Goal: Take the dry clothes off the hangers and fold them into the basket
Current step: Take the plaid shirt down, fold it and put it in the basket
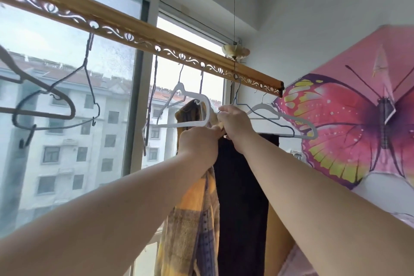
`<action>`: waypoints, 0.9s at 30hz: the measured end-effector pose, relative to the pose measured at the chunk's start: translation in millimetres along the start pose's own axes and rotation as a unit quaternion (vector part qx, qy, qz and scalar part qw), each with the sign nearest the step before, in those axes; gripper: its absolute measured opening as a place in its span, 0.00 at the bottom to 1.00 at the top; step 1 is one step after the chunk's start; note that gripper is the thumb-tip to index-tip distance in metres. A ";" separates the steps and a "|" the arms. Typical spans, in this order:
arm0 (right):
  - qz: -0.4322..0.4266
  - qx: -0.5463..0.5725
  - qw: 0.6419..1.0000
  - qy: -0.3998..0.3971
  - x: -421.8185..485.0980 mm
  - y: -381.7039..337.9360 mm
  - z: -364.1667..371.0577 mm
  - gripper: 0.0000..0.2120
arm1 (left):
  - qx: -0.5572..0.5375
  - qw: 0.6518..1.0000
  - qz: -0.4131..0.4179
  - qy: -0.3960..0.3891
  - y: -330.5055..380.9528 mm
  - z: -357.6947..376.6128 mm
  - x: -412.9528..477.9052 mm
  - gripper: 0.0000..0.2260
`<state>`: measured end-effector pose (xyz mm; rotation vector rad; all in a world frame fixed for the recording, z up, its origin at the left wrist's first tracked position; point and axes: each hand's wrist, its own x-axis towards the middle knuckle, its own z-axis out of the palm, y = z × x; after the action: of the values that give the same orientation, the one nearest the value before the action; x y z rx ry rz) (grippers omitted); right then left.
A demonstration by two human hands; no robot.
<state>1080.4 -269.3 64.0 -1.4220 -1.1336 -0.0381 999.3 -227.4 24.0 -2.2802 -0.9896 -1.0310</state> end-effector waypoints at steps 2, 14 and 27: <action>0.001 -0.084 0.995 -0.045 -2.9 -1.6 4.8 0.08 | 0.025 0.999 0.009 -0.017 1.5 -3.7 -6.8 0.26; 0.078 -0.185 0.977 -0.071 2.9 -14.3 28.4 0.06 | 0.124 0.990 0.054 0.027 -4.5 3.1 -32.8 0.14; -0.019 0.111 0.990 0.081 -4.8 -23.7 30.4 0.08 | -0.293 0.929 -0.146 -0.173 -49.6 47.0 -49.0 0.17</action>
<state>1045.3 -254.2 71.1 -1.1782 -0.9987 -0.0520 960.4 -186.5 -38.2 -2.9442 -1.3323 -1.1920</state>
